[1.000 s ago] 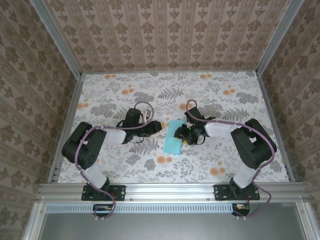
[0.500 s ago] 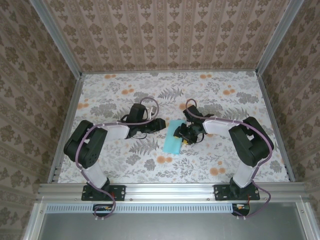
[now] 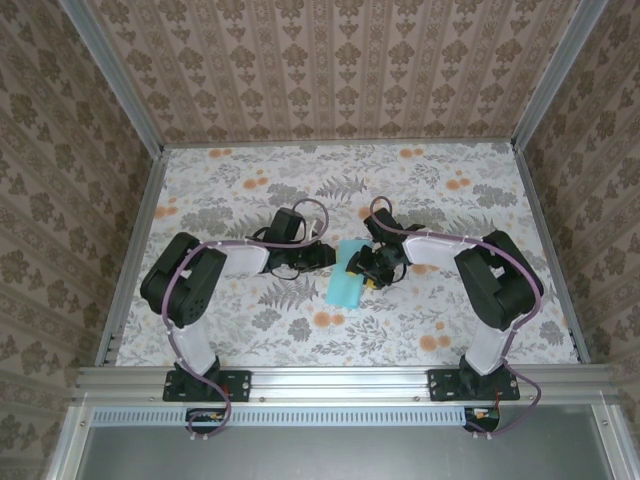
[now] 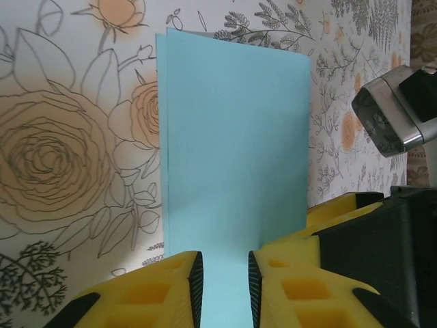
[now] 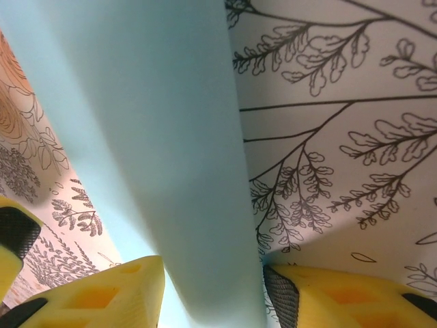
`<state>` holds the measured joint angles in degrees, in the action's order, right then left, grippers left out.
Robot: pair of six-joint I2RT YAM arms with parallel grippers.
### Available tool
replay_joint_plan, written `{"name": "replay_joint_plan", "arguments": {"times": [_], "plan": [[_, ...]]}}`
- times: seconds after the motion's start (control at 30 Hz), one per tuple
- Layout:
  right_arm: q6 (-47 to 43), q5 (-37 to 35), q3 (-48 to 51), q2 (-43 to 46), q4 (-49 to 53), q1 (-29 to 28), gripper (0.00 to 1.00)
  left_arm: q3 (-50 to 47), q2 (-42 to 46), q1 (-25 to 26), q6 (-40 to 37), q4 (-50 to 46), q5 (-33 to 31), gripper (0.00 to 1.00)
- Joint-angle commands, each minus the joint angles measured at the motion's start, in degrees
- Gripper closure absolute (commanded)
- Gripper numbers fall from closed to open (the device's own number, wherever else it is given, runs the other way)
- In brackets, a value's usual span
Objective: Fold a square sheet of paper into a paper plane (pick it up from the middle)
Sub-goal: Fold the square sheet of paper in half at the center of the table, then hold the square sheet of paper at the center of the table.
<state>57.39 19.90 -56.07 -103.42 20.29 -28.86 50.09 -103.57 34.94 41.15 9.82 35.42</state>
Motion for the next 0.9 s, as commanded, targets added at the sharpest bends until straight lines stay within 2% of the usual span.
{"name": "replay_joint_plan", "arguments": {"times": [0.0, 0.37, 0.6, 0.7, 0.87], "plan": [[-0.91, -13.74, 5.1, -11.42, 8.09, -0.39, 0.49, 2.18, -1.35, 0.41, -1.53, -2.38, 1.06, 0.77], [-2.01, -16.57, 5.11, -13.34, 8.62, -1.37, 0.5, 3.84, -2.96, 1.1, -1.99, -4.11, 2.92, 0.84], [-2.96, -17.09, 5.01, -14.4, 8.66, -1.59, 0.5, 0.44, 1.59, -0.38, -0.47, -3.45, -5.28, 0.85], [-3.38, -17.4, 4.97, -15.12, 9.01, -1.61, 0.5, -2.72, 3.01, -2.66, 2.44, 0.85, -5.22, 0.85], [-3.68, -17.7, 5.18, -15.1, 9.06, -1.64, 0.53, -3.78, 3.2, -3.84, 3.41, 2.17, -4.16, 0.85]]}}
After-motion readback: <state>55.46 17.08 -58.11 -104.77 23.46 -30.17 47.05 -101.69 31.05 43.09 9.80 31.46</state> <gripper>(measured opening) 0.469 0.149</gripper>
